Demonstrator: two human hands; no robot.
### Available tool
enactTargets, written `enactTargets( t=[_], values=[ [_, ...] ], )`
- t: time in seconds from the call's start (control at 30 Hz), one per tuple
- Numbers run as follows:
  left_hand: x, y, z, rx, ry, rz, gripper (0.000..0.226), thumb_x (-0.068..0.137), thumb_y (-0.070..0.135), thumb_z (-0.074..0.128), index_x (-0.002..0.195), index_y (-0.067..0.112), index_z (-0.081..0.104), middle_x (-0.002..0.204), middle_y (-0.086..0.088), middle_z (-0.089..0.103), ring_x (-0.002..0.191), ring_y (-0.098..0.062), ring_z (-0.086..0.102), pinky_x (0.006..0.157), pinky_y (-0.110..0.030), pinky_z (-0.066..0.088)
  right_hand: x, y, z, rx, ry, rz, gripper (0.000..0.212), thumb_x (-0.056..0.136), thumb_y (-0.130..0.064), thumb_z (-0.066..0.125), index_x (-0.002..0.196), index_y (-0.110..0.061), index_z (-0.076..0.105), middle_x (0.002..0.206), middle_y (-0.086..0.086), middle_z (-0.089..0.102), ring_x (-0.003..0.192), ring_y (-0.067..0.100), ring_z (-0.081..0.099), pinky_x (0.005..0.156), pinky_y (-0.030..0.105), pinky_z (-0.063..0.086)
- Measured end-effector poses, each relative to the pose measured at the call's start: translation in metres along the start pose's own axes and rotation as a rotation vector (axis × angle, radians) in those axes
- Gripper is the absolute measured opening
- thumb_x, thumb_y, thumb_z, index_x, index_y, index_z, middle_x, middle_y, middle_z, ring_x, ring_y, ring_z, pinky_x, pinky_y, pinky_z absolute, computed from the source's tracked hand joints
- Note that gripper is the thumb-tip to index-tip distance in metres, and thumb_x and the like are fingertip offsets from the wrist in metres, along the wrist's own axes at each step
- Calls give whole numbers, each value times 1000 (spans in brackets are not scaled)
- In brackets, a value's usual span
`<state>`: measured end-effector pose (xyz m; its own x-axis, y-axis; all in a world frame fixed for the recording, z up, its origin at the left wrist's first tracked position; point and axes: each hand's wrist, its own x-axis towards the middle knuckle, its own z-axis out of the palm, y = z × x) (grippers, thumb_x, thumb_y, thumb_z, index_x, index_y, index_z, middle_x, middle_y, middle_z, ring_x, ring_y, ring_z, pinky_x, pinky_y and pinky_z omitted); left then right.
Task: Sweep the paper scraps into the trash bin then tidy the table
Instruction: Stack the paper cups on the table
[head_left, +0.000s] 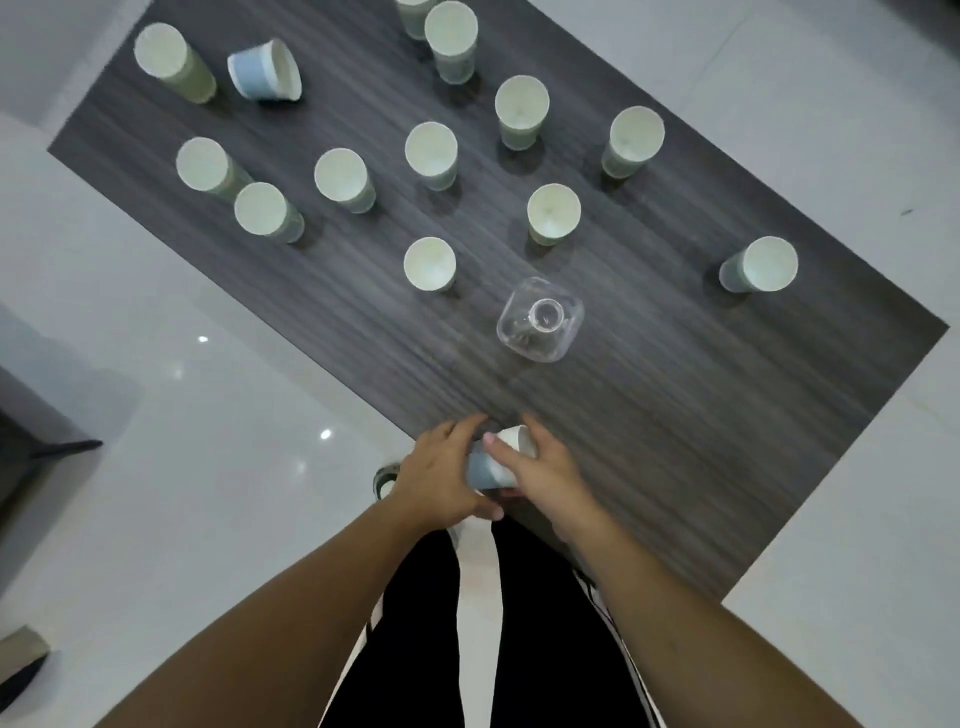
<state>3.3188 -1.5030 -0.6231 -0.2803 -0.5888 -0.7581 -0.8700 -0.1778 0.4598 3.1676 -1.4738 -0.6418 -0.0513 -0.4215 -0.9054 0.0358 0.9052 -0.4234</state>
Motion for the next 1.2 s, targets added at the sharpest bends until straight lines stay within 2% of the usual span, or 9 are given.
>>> enactTargets(
  t=[0.07,0.17,0.3,0.43,0.73,0.83,0.9,1.07,1.2],
  values=[
    [-13,-11,-12,-9,59,70,107,48,51,86,141,35,35,133,9,52,119,-19,48,97,-37,43,-8,-12,27,73,-82,-14,102,50,-70,85,136,-24,57,129,1,66,102,16,71,74,34,61],
    [-33,-27,-45,-117,247,107,85,51,60,78,127,44,41,112,18,61,100,-10,58,83,-33,50,-20,-47,63,23,-192,-86,95,53,-79,79,131,-27,63,127,-3,68,112,14,67,98,43,54],
    [-57,-67,-93,-219,420,32,68,55,65,71,114,45,44,99,20,60,88,-7,55,68,-22,44,-26,-100,105,-45,-187,-180,42,70,-77,65,90,-42,76,88,-14,74,84,12,69,79,40,55],
    [-70,-108,-145,-238,544,-50,61,58,59,72,107,48,38,85,23,53,79,-8,53,61,-19,36,-8,-127,126,-388,132,-284,60,88,-57,63,136,-21,58,135,1,62,124,24,58,104,39,45],
    [-28,-157,-220,-426,566,-264,57,57,49,74,102,43,39,87,15,59,79,-6,56,60,-30,44,77,-173,136,-985,468,-295,80,87,-49,67,153,-28,26,144,19,32,126,41,39,103,49,40],
    [2,-167,-235,-447,543,-301,58,57,51,74,104,41,41,88,14,60,80,-7,58,61,-31,46,115,-186,141,-1040,453,-287,73,87,-43,69,148,-28,32,150,20,24,130,42,36,103,49,42],
    [20,-170,-247,-434,523,-306,60,57,49,75,106,38,42,89,15,59,81,-7,57,63,-33,47,128,-194,148,-981,462,-329,55,85,-31,71,134,-22,48,136,20,38,118,43,47,93,45,47],
    [46,-165,-282,-474,536,-325,61,59,46,78,109,38,42,90,19,57,83,-3,55,68,-33,49,121,-241,188,-646,599,-923,44,78,-34,68,118,-23,56,118,5,46,94,24,54,77,30,46],
    [62,-161,-305,-535,553,-326,56,59,46,76,103,45,42,91,20,59,85,-1,56,65,-27,47,150,-289,210,-996,559,-834,47,82,-35,67,124,-19,55,118,14,50,99,32,55,78,37,47]
  ],
)
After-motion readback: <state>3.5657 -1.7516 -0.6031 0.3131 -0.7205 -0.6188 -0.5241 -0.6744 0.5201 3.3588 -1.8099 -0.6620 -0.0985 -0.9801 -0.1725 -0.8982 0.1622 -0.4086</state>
